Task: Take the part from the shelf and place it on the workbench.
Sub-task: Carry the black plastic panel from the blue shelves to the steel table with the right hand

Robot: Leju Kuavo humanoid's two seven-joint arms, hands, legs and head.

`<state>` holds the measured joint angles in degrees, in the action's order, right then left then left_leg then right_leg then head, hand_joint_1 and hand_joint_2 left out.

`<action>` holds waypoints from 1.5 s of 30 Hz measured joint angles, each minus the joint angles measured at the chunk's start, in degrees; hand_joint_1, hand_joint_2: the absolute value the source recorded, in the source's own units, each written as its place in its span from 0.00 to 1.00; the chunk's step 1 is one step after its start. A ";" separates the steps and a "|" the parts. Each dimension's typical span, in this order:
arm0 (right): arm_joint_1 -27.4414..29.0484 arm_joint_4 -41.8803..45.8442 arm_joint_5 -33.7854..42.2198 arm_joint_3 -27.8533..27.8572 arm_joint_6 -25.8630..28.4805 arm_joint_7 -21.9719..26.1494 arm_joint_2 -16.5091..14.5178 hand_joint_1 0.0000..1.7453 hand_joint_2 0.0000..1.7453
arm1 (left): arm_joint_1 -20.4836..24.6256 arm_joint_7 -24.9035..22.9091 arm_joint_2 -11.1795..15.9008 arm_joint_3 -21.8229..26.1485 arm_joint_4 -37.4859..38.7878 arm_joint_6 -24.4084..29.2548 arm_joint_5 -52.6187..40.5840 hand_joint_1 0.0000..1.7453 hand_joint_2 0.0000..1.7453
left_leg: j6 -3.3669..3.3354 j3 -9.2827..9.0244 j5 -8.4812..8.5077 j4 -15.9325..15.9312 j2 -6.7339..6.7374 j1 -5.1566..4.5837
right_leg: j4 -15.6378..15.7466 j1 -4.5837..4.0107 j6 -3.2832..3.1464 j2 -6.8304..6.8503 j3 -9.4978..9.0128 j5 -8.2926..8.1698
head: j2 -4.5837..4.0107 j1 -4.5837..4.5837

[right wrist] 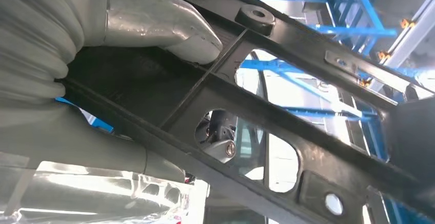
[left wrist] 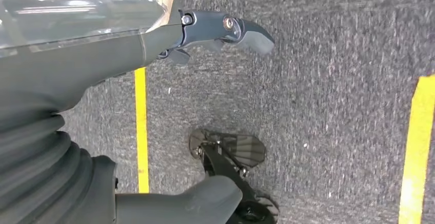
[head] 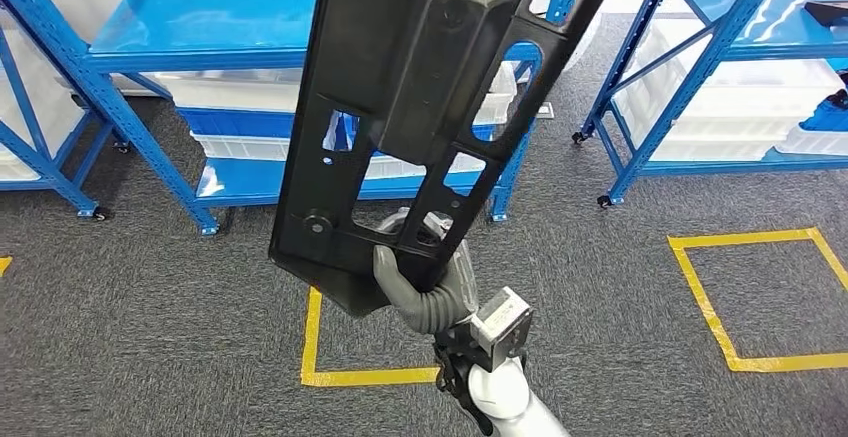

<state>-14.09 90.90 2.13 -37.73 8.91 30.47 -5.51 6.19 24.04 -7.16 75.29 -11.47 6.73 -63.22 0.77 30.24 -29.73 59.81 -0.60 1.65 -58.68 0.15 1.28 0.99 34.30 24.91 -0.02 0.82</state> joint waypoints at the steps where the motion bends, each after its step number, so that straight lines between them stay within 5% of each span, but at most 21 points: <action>1: -0.37 -0.39 0.18 -0.11 -0.05 0.03 -0.07 1.00 1.00 | -0.02 0.00 0.01 0.07 0.00 0.08 0.02 0.00 1.00 | -0.64 0.51 0.34 -0.28 0.18 -0.07 | -0.25 0.02 0.45 -0.03 0.57 -0.18 | 0.00 -0.06; 4: -1.23 -1.52 0.76 -0.39 -0.13 0.05 -0.08 1.00 1.00 | -0.08 0.02 0.03 0.44 0.00 0.32 0.06 0.00 1.00 | -2.89 2.76 2.41 -0.68 0.66 -0.31 | -4.90 0.06 -0.10 -0.28 3.02 4.56 | 0.00 -0.50; 6: -1.78 -2.17 1.03 -0.61 -0.15 0.06 -0.07 1.00 1.00 | -0.07 0.07 0.12 0.57 -0.01 0.43 0.07 0.00 1.00 | -3.55 4.67 3.98 -0.66 0.77 -0.67 | -11.76 0.05 -0.89 -0.41 4.59 9.24 | 0.00 -0.66; 8: -2.16 -2.75 1.15 -0.82 -0.15 0.07 -0.05 1.00 1.00 | -0.07 0.12 0.21 0.64 -0.02 0.45 0.07 0.00 1.00 | -3.61 6.74 5.63 -0.62 0.88 -0.92 | -16.01 0.02 -0.47 -0.50 4.11 9.72 | 0.00 -0.67; 10: -2.44 -3.20 1.23 -0.93 -0.15 0.08 -0.05 1.00 1.00 | -0.07 0.15 0.22 0.72 -0.01 0.44 0.07 0.00 1.00 | -3.43 8.77 7.32 -0.59 0.93 -1.02 | -13.75 -0.11 0.36 -0.57 0.50 7.21 | 0.00 -0.67; 13: -3.13 -3.53 1.30 -1.09 -0.16 0.08 -0.23 1.00 1.00 | -0.07 0.18 0.13 0.77 0.00 0.44 0.07 0.00 1.00 | -2.66 10.67 9.78 -0.67 1.00 -1.09 | -1.53 -0.79 -0.29 -0.61 -8.59 7.73 | 0.01 -0.62; 14: -3.32 -3.59 1.34 -1.14 -0.17 0.09 -0.31 1.00 1.00 | -0.08 0.20 0.10 0.78 0.00 0.44 0.07 0.00 1.00 | -2.32 10.85 10.62 -0.91 1.07 -1.06 | 1.31 -1.06 -0.65 -0.67 -10.16 8.47 | 0.01 -0.63; 16: -3.46 -3.81 1.41 -1.20 -0.17 0.13 -0.38 1.00 1.00 | -0.16 0.24 0.10 0.82 0.00 0.44 0.07 0.00 1.00 | -1.63 10.99 12.11 -1.61 1.16 -0.90 | 2.68 -0.86 -1.18 -0.76 -9.93 8.01 | 0.00 -0.57; 18: -3.51 -4.05 1.44 -1.24 -0.17 0.18 -0.48 1.00 1.00 | -0.24 0.33 0.19 0.85 0.00 0.43 0.07 0.00 1.00 | -1.02 11.55 10.28 -0.80 0.91 -0.68 | 2.83 -0.16 -2.06 -0.63 -8.88 6.53 | 0.00 -0.48; 19: -3.55 -4.16 1.46 -1.28 -0.17 0.23 -0.56 1.00 1.00 | -0.30 0.46 0.23 0.86 0.01 0.33 0.03 0.00 1.00 | -0.70 12.10 7.48 1.28 0.77 -0.53 | 2.90 0.19 -2.60 -0.54 -8.18 5.77 | 0.00 -0.34; 21: -3.59 -4.34 1.57 -1.39 -0.16 0.36 -0.69 1.00 1.00 | -0.34 0.90 0.26 0.85 0.02 -0.02 -0.23 0.00 1.00 | 0.03 13.30 1.58 8.23 0.64 -0.36 | 2.87 -0.02 -3.28 -0.36 -6.65 4.47 | 0.00 -0.10; 22: -3.59 -4.48 1.61 -1.51 -0.07 0.41 -0.70 1.00 1.00 | -0.34 1.12 0.27 0.84 0.02 -0.26 -0.38 0.00 1.00 | 0.41 13.74 0.48 12.06 0.62 -0.20 | 2.84 -0.07 -3.31 -0.18 -5.96 3.82 | 0.00 -0.05; 25: -3.65 -4.97 1.51 -1.95 0.66 0.61 -0.67 1.00 1.00 | -0.34 1.46 0.33 0.81 0.02 -0.68 -0.56 0.00 1.00 | 1.30 11.61 4.72 15.07 0.89 0.58 | 2.34 0.06 -2.80 0.59 -3.93 2.30 | 0.00 -0.05; 27: -3.87 -5.21 1.24 -2.29 1.25 0.83 -0.63 1.00 1.00 | -0.26 1.65 0.31 0.79 0.04 -0.76 -0.59 0.00 1.00 | 1.76 6.09 4.84 8.10 2.21 0.82 | 1.47 0.01 -2.29 1.06 -2.59 1.83 | 0.00 0.04; 29: -4.31 -5.38 1.02 -2.62 1.63 1.09 -0.56 1.00 1.00 | -0.08 1.86 0.33 0.76 0.07 -0.83 -0.63 0.00 1.00 | 1.23 1.90 2.31 1.28 3.14 0.52 | 0.71 -0.34 -1.57 1.68 -1.63 1.46 | 0.00 0.08; 33: -5.01 -5.91 0.99 -3.20 1.73 1.46 -0.43 1.00 1.00 | -0.24 2.05 0.38 0.74 0.07 -0.82 -0.59 0.00 1.00 | -1.41 1.95 2.09 -1.24 2.01 0.10 | -0.97 -0.42 -0.25 1.95 0.04 1.80 | 0.00 -0.15; 35: -5.15 -6.25 1.12 -3.57 1.74 1.58 -0.23 1.00 1.00 | -0.33 2.05 0.40 0.75 0.07 -0.75 -0.51 0.00 1.00 | -2.37 2.50 2.79 -1.44 1.46 0.07 | -6.38 -0.13 -0.47 0.51 2.52 4.75 | 0.00 -0.30; 38: -5.21 -6.94 1.38 -4.08 1.75 1.63 0.12 1.00 1.00 | -0.37 2.05 0.48 0.75 0.07 -0.64 -0.39 0.00 1.00 | -2.72 3.47 3.56 -1.41 0.20 -0.14 | -15.50 0.04 -0.47 -0.41 5.97 8.24 | 0.00 -0.42; 40: -5.24 -7.32 1.50 -4.37 1.75 1.63 0.20 1.00 1.00 | -0.44 2.05 0.49 0.75 0.07 -0.64 -0.37 0.00 1.00 | -2.49 3.80 3.94 -1.40 -0.80 -0.18 | -12.71 0.06 0.22 -0.74 3.86 6.87 | 0.00 -0.44; 42: -5.38 -7.48 1.55 -4.59 1.74 1.63 0.20 1.00 1.00 | -0.44 2.07 0.45 0.75 0.08 -0.66 -0.37 0.00 1.00 | -2.09 3.99 4.23 -1.34 -1.76 -0.26 | -4.87 0.18 0.68 -2.12 -0.52 4.41 | 0.00 -0.46; 45: -5.72 -7.60 1.60 -4.91 1.73 1.66 0.22 1.00 1.00 | -0.45 2.34 0.42 0.75 0.09 -0.66 -0.37 0.00 1.00 | -1.07 4.72 4.84 -1.27 -2.85 -0.38 | 0.29 0.09 0.11 -3.52 -2.99 3.37 | 0.00 -0.43</action>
<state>-19.81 83.30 3.73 -42.64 10.64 32.14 -5.29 5.74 26.39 -6.74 76.04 -11.39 6.08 -63.58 -0.30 34.96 -24.89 58.54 -3.45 1.27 -58.38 0.24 1.39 -2.53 31.31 28.27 -0.02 0.39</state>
